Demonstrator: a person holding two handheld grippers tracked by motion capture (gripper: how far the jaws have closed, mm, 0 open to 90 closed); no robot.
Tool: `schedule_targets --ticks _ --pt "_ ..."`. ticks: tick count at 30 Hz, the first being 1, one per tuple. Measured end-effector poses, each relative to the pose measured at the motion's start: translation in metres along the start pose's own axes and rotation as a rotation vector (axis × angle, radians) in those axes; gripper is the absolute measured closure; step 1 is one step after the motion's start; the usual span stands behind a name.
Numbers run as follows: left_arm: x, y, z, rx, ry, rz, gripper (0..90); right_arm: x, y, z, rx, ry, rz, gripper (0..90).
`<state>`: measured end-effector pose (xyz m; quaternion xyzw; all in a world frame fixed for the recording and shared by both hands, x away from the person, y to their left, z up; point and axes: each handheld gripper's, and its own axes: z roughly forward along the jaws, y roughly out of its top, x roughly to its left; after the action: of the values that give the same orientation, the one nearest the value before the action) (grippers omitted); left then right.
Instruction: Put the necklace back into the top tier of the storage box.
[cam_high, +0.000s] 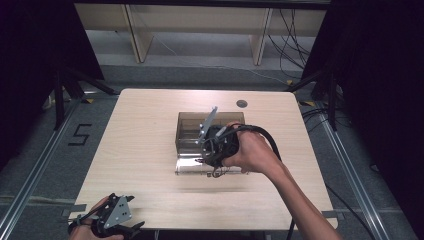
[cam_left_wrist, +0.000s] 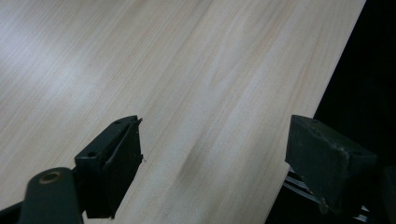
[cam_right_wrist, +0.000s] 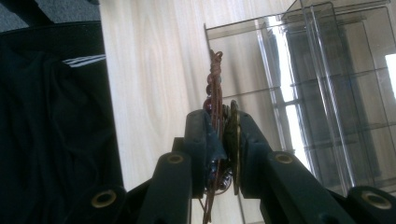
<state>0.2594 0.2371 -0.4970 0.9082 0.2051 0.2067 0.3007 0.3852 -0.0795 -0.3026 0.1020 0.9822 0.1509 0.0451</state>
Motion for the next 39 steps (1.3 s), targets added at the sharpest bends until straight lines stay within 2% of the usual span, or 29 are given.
schedule_targets --ticks 2,7,9,11,13,14,15,19,20,22,23,24,27,28,29,31,33,35,39 --pt "0.0 0.0 0.0 0.0 -0.001 -0.001 18.0 -0.01 0.006 0.009 0.001 0.007 -0.006 78.1" --pt "0.0 0.0 -0.001 -0.002 0.001 -0.008 18.0 -0.022 0.011 0.02 0.013 0.01 0.019 78.2" --pt "-0.001 0.0 0.0 -0.013 0.019 -0.009 18.0 -0.027 0.013 0.026 0.016 0.014 0.019 78.1" --pt "0.0 0.0 -0.001 0.004 -0.003 -0.001 18.0 -0.033 0.015 0.033 0.041 0.007 0.032 78.1" --pt "0.0 0.0 -0.001 0.005 -0.004 0.001 18.0 -0.034 0.016 0.035 0.046 0.004 0.034 78.1" --pt "0.0 0.0 -0.001 -0.014 -0.017 -0.012 18.0 -0.035 0.016 0.036 0.047 0.01 0.038 78.1" --pt "0.001 0.0 -0.001 -0.012 -0.017 -0.012 18.0 -0.038 0.017 0.038 0.044 0.013 0.012 78.1" --pt "0.001 0.0 -0.001 -0.01 -0.016 -0.011 18.0 -0.04 0.019 0.042 0.058 0.015 0.037 78.1" --pt "0.001 0.0 -0.002 0.0 -0.034 -0.01 18.0 -0.04 0.019 0.043 0.059 0.019 0.038 78.1" --pt "0.001 0.0 -0.002 -0.001 -0.034 -0.011 18.0 -0.044 0.019 0.045 0.049 0.023 0.01 78.1" --pt "0.001 0.0 -0.001 -0.001 -0.033 -0.011 18.0 -0.043 0.019 0.045 0.051 0.024 0.029 78.1" --pt "0.001 0.0 0.0 -0.008 -0.014 -0.009 18.0 -0.043 0.019 0.045 0.057 0.023 0.036 78.1" --pt "0.0 0.0 -0.001 -0.005 -0.009 -0.009 18.0 -0.047 0.017 0.048 0.057 0.022 0.025 78.1" --pt "0.0 0.0 -0.001 -0.013 -0.018 -0.012 18.0 -0.048 0.015 0.049 0.053 0.025 0.021 78.1" --pt "0.0 0.0 -0.001 -0.012 -0.017 -0.01 18.0 -0.047 0.013 0.05 0.066 0.023 0.045 78.1" --pt "0.0 0.0 -0.001 -0.012 -0.017 -0.011 18.0 -0.049 0.009 0.053 0.058 0.025 0.058 78.1" --pt "0.0 0.0 -0.001 -0.003 -0.01 -0.007 18.0 -0.051 0.007 0.055 0.058 0.027 0.048 78.1" --pt "0.0 0.0 0.0 -0.008 -0.014 -0.007 18.0 -0.051 0.004 0.058 0.072 0.022 0.075 78.1" --pt "0.001 0.0 0.0 -0.002 -0.013 -0.005 18.0 -0.055 -0.002 0.067 0.089 0.03 0.061 78.0"
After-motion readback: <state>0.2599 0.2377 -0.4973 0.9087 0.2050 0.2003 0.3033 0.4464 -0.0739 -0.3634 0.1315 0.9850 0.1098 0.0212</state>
